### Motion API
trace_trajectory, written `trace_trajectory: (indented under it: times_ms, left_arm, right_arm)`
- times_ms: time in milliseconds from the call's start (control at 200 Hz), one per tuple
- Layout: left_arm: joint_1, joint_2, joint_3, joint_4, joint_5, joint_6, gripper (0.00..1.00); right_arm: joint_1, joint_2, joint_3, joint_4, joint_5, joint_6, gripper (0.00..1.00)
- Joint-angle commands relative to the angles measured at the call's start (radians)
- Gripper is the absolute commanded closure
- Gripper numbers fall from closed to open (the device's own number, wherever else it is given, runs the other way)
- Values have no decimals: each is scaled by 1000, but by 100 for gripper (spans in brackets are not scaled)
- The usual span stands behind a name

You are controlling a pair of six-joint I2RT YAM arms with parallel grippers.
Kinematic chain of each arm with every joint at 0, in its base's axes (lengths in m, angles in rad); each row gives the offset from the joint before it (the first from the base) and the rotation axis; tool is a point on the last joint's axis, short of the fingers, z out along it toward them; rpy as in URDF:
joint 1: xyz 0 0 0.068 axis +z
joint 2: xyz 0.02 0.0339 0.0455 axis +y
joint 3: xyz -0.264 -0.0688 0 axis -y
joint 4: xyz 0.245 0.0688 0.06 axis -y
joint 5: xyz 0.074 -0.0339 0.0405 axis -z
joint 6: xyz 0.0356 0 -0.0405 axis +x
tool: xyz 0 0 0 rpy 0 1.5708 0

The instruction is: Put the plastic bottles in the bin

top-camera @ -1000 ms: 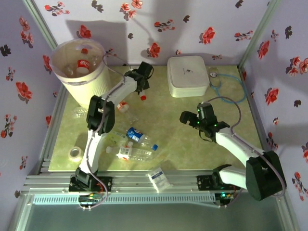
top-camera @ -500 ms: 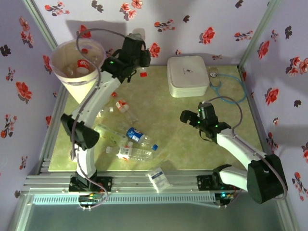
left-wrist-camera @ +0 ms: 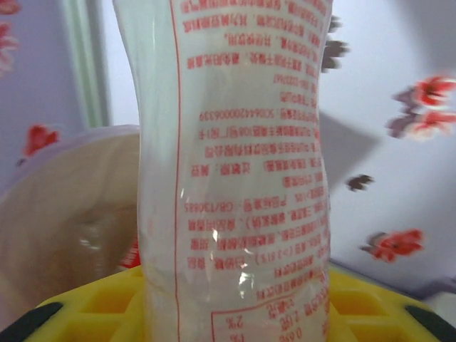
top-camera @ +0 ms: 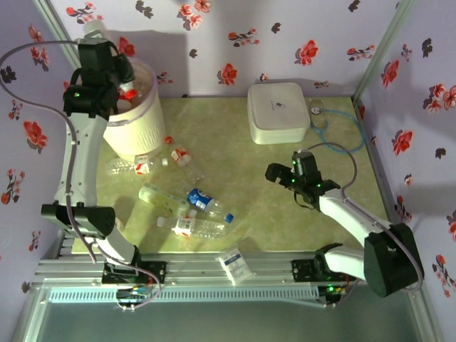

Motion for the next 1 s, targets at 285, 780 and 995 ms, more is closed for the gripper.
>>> trace_trajectory:
  times_ms: [285,780,995]
  left_arm:
    - [147,353,146,-128,28,92,81]
    - [148,477,-76,-29,161,310,73]
    - [144,464,-117,29,219,278,52]
  right_arm:
    - [0,-45,-23,-18,19,5,1]
    - [11,66,38,32,-19,18,1]
    - [32,74,39,38,-10,25,1]
